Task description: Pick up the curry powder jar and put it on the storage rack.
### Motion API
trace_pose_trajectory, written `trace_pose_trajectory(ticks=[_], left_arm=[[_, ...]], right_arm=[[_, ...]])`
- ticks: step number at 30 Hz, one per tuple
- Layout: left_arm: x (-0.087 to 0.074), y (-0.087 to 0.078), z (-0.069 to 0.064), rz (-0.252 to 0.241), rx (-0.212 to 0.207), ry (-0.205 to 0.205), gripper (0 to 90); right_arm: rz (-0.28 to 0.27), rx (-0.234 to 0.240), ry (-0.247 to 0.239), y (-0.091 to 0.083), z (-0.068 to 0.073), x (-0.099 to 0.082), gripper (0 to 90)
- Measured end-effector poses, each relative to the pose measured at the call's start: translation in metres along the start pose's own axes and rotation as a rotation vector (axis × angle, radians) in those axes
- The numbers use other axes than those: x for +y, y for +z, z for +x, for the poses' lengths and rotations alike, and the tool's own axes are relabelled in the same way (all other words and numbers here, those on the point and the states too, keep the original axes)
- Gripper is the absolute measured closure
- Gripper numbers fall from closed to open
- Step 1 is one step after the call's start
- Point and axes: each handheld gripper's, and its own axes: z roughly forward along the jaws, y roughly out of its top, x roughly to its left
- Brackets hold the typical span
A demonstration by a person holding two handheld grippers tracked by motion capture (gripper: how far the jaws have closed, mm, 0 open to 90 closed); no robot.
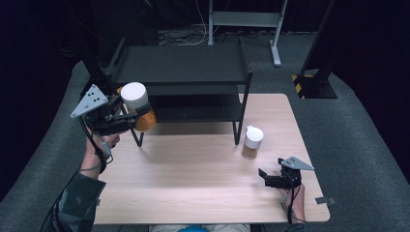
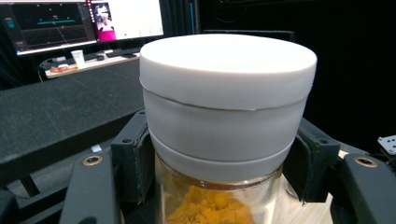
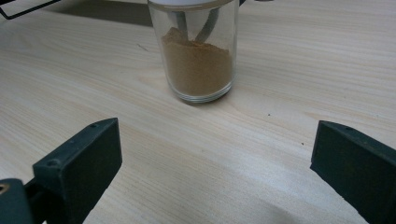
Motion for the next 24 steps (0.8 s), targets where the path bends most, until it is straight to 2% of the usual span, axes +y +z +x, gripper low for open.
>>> trace_pose_trajectory(ticks=[24], left_arm=[[0.029, 0.004, 0.010, -0.041, -0.018, -0.001, 34.6]], right_arm=[[-0.001, 0.001, -0.001, 0.000, 0.000, 0.000, 0.7]])
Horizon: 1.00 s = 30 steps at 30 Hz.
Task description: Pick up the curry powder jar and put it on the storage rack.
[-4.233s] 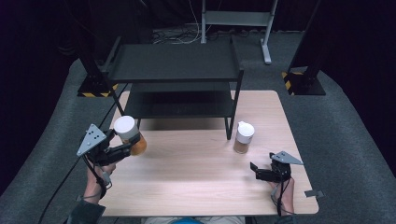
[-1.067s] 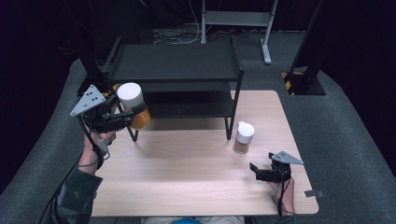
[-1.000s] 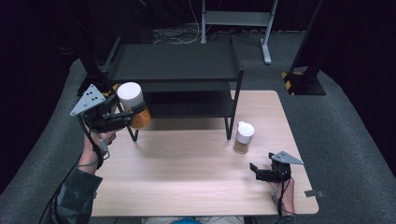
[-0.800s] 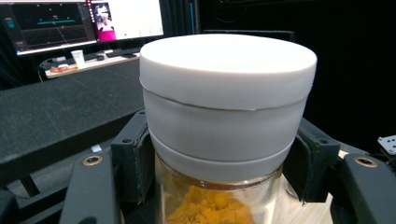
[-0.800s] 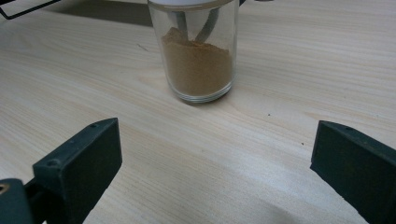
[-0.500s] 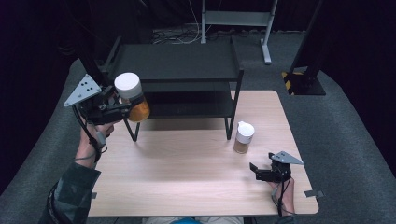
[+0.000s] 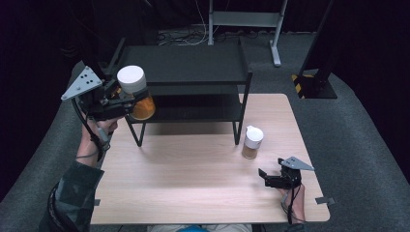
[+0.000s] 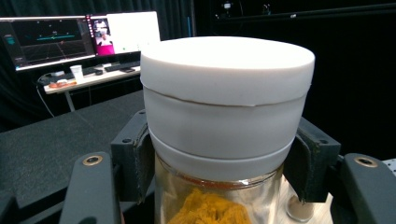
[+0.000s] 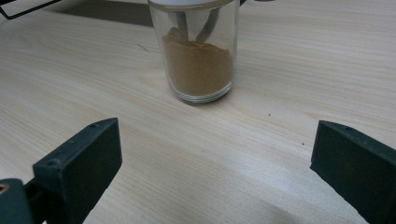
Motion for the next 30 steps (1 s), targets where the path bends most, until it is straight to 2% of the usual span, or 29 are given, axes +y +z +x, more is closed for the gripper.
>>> trace_pose_trajectory(ticks=[16, 30], left_arm=[[0.018, 0.002, 0.005, -0.031, 0.000, -0.001, 34.6], [0.033, 0.010, 0.010, -0.035, 0.015, 0.009, 34.6]], right_arm=[[0.002, -0.001, 0.001, 0.000, 0.000, 0.000, 0.8], [0.002, 0.001, 0.000, 0.000, 0.000, 0.000, 0.8]])
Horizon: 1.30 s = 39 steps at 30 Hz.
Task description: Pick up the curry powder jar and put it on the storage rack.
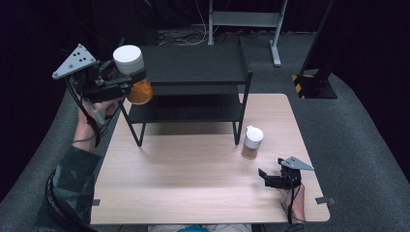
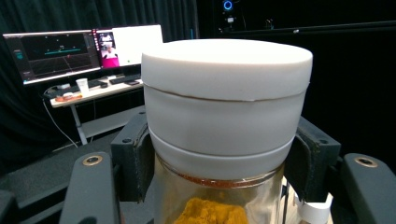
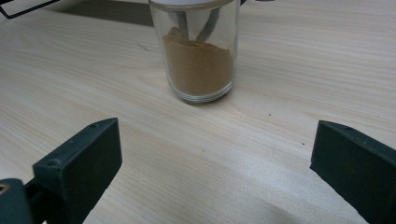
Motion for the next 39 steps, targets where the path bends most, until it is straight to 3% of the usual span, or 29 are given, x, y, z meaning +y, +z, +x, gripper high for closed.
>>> trace_pose_trajectory(ticks=[19, 39], left_arm=[[0.011, 0.019, 0.007, -0.003, 0.015, 0.001, 34.6], [0.015, 0.047, 0.014, 0.033, 0.076, -0.022, 34.5]], right_arm=[[-0.002, 0.002, -0.002, 0.000, -0.001, 0.000, 0.8], [-0.007, 0.006, -0.002, 0.000, -0.002, -0.001, 0.8]])
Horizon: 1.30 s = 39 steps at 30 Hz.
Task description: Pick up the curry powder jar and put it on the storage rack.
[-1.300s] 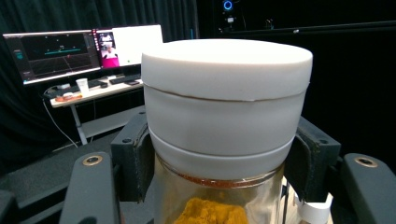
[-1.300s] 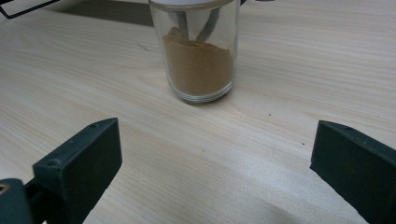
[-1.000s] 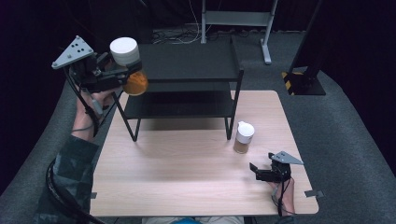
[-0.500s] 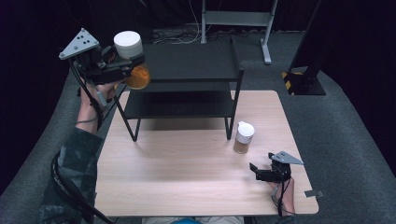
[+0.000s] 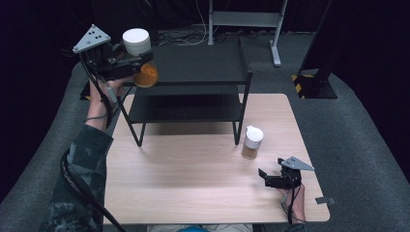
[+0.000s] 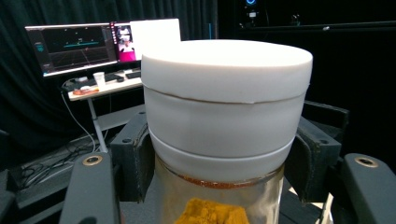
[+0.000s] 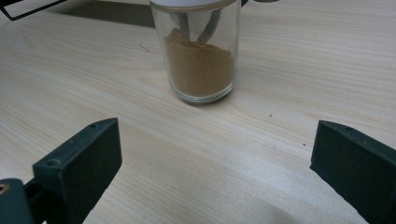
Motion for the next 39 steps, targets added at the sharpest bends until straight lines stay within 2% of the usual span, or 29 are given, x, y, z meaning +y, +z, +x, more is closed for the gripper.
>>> trace_pose_trajectory(ticks=[8, 18, 21, 25, 39], left_arm=[[0.001, 0.009, 0.002, 0.008, 0.022, 0.020, 34.5], [-0.004, 0.023, 0.006, 0.026, 0.047, -0.014, 34.5], [-0.007, 0.025, 0.009, 0.021, 0.045, -0.034, 34.5], [-0.009, 0.025, 0.019, 0.018, 0.021, -0.068, 34.6], [-0.010, 0.024, 0.018, 0.019, 0.023, -0.060, 34.4]], right_arm=[[-0.002, 0.001, 0.003, 0.000, 0.000, 0.000, 0.8], [-0.006, 0.002, 0.001, 0.000, 0.000, -0.001, 0.8], [-0.007, 0.003, 0.000, 0.000, -0.001, -0.001, 0.8], [-0.009, 0.002, 0.002, -0.001, -0.001, -0.002, 0.8], [-0.007, 0.001, 0.001, -0.001, 0.000, -0.001, 0.8]])
